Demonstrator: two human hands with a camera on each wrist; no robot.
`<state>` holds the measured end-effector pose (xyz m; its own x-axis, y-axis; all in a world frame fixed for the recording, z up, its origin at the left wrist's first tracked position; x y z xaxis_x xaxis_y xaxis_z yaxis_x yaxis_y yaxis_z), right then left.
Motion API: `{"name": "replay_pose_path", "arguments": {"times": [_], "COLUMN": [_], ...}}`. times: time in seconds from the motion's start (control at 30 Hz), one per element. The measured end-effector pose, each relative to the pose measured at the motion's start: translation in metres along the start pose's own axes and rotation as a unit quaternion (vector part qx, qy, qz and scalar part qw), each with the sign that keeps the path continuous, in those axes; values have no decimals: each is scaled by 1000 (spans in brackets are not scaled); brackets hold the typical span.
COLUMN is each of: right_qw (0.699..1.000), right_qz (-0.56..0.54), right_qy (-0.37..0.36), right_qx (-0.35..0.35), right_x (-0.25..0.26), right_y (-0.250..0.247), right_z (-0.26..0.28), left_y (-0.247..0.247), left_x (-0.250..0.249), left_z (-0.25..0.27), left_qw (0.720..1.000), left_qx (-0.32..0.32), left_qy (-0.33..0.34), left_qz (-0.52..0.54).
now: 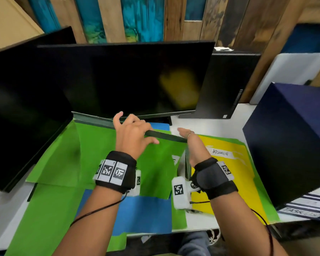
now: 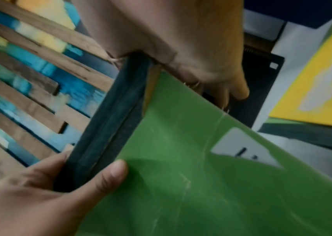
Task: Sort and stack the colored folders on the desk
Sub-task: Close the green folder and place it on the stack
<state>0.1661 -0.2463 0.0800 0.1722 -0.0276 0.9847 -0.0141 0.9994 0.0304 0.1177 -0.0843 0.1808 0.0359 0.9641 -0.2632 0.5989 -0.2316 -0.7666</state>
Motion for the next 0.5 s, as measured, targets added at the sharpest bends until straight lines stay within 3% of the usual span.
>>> {"name": "replay_pose_path", "arguments": {"times": [0.2,0.3,0.37,0.5], "right_qw": [983,986,993,997], "right_qz": [-80,-69,-23,74], "right_qy": [-89,-92,-79,21], "right_qx": [139,118,82,-6], "right_x": [63,60,47,-2], "right_y": [-31,-58,-83,-142], "right_z": [24,18,8,1], "left_y": [-57,-73,-70,-39], "left_x": [-43,-66,-76,-99], "left_z": [-14,-19,-25,-28], "left_qw": [980,963,953,933], "left_qx": [-164,-200,-170,-17], "left_qy": [59,91,99,132], "left_qz": [90,155,230,335]}}
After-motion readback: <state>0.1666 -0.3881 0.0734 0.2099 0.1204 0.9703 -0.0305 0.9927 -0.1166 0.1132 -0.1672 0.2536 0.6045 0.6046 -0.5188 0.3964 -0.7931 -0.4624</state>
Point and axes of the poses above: each hand's wrist, its own z-axis away from the middle knuckle, its own y-axis out of the palm, x = y × z, the point moved 9 cm from there along -z, towards the middle knuckle, and after that the axes turned 12 degrees about -y, right-handed, at the moved point
